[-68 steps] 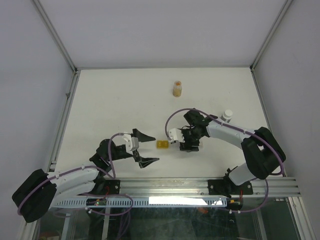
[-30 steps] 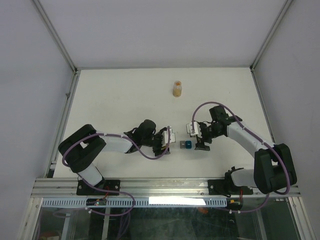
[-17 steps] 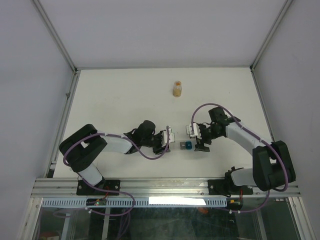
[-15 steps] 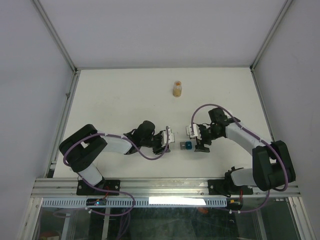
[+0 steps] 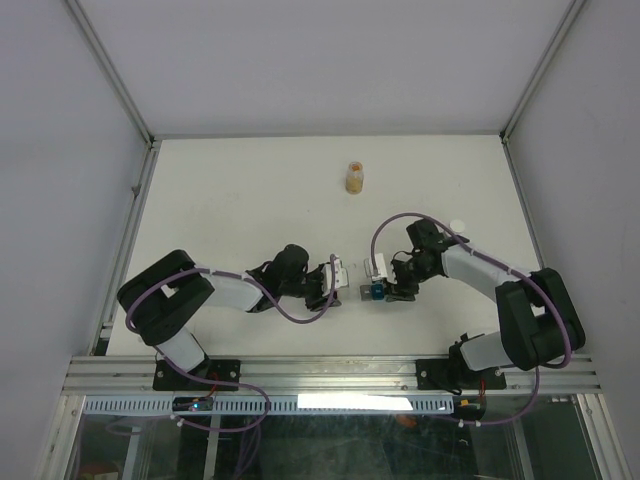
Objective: Sort the pills into containers
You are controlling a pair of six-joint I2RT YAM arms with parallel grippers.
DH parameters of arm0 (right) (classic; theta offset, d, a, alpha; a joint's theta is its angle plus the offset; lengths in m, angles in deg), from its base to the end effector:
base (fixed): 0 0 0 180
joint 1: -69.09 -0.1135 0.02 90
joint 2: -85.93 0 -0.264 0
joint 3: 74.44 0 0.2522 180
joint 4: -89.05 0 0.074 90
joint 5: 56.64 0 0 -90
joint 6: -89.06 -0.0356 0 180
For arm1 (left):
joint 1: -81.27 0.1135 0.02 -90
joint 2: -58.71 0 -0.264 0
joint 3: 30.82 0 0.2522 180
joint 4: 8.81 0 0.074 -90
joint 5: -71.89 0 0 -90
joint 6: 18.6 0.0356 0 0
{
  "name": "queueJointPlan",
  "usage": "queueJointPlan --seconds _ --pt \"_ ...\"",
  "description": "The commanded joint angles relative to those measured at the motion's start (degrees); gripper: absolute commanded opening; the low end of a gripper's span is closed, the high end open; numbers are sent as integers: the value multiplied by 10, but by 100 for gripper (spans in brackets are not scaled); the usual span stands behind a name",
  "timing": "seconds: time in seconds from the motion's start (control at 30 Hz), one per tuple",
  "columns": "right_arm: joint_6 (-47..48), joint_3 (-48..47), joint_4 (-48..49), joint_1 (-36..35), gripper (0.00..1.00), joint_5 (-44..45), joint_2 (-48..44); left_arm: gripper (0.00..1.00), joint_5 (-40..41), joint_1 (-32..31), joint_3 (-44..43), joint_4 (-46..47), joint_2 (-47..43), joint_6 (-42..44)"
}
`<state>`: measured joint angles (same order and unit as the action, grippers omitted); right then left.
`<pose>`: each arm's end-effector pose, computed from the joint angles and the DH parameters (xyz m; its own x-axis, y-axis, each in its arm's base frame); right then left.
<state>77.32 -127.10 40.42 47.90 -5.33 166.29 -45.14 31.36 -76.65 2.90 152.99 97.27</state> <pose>0.2000 0.1014 0.1576 0.2268 -0.7317 -0.6428 -0.9725 -0.2067 -0.1078 0.1755 -0.2336 0.1248 0.0531 0.5405 -0.8397 0.9923 0.0658 0.1051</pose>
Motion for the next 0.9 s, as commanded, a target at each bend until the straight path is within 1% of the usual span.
queueJointPlan --seconds 0.0,0.03,0.1,0.23,0.27,0.3,0.37,0.6,0.73,0.77,0.87 --pt "-6 -25 -5 -2 48 1 2 32 2 -6 11 16 -25 -5" --pt "-8 -28 -9 -1 47 2 2 30 3 -7 11 16 -26 -4" --pt "-10 -34 -17 0 41 2 4 26 7 -7 11 16 -26 -3" --pt "-17 -50 -37 2 29 -12 17 25 9 -9 12 15 -27 -1" --pt "-18 -55 -44 2 27 -19 21 24 10 -9 12 14 -28 0" --pt "-21 -60 -51 3 26 -25 25 21 11 -10 12 13 -29 2" --pt "-24 -70 -65 5 24 -34 34 18 14 -11 12 11 -30 4" --pt "-41 -111 -117 19 26 -52 88 17 19 -19 7 -9 -31 18" --pt "-60 -114 -107 21 27 -37 99 16 24 -24 5 -18 -34 22" --pt "-67 -115 -102 22 30 -36 98 16 24 -24 5 -18 -34 23" --pt "-85 -115 -88 27 41 -38 85 16 23 -26 5 -21 -36 23"
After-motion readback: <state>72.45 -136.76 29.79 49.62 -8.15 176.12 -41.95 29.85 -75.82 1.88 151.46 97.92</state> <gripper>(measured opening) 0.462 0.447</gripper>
